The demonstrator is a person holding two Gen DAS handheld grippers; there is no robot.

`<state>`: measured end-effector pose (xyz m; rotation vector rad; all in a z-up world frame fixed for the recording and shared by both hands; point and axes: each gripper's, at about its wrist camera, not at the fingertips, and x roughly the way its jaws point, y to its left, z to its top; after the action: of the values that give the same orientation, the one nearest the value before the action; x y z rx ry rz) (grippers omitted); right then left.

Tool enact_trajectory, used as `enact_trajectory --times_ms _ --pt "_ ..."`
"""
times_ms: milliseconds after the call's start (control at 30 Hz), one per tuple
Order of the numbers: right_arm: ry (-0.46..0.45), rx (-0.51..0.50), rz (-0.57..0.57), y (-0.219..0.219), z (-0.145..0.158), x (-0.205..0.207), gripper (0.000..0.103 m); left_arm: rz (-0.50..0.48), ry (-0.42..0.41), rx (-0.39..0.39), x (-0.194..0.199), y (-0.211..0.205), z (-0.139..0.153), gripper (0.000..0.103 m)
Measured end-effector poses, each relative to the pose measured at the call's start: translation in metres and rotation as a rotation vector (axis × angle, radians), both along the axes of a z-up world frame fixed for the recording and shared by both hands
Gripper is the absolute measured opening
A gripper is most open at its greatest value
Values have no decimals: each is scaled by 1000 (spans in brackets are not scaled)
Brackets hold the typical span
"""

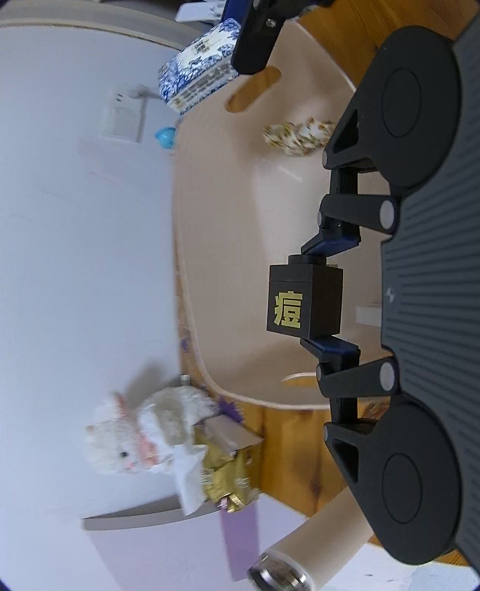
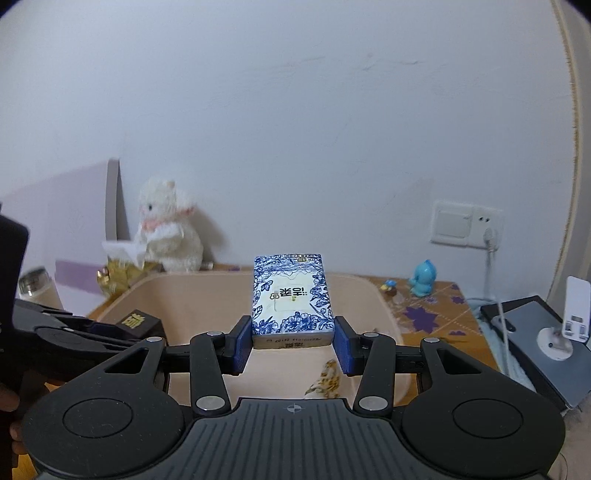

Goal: Organize objects
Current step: 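Lift the black box into the bin with the left tool while the right tool drops the patterned box in, then grasp the dark blue small box with the left tool while the right tool grasps the white figurine keychain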

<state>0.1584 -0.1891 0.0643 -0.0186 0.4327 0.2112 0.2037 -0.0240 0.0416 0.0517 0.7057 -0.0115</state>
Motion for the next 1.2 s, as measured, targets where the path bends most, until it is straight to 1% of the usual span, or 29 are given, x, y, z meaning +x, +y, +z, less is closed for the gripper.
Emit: enact_trajectory --times_ms 67,167,300,367,400,433,467,500,533,633,700,767,867,967,1033,1200 --pt "25 -27 7 8 -7 8 43 -4 42 3 6 0 -8 47" --pt "73 -58 17 17 -20 17 43 -28 49 77 6 -8 -11 47" --pt "142 -76 24 24 -33 27 43 -34 66 56 8 -7 -9 46" --pt "153 -70 21 24 -35 27 45 -38 60 54 6 -7 -7 47" --pt "150 -66 20 22 -35 26 53 -37 54 58 5 -8 -5 50" --pt "144 -63 17 20 -33 23 53 -36 48 60 4 -9 -3 53" --pt "133 -60 15 18 -31 19 54 -34 42 59 2 -9 -1 65" --pt "122 -61 15 16 -28 16 58 -29 34 54 0 -8 2 73" --pt "111 -58 11 13 -24 11 62 -26 25 46 -3 -8 6 74" --pt "90 -49 0 4 -12 -2 69 -31 22 31 -14 -7 16 81" --pt "87 -49 -4 -3 -6 -11 71 -31 15 29 -24 -8 21 87" --pt "90 -57 -7 -8 -3 -23 73 -35 13 26 -35 -8 25 89" --pt "103 -70 -7 -16 -3 -40 76 -62 35 28 -56 -9 27 92" --pt "127 -81 -11 -22 -8 -53 78 -70 43 24 -74 -7 25 93" --pt "148 -92 -13 -25 -15 -59 78 -82 62 12 -83 -8 21 94" --pt "212 -94 -3 -29 -38 -70 78 -93 117 20 -92 -15 -1 94"
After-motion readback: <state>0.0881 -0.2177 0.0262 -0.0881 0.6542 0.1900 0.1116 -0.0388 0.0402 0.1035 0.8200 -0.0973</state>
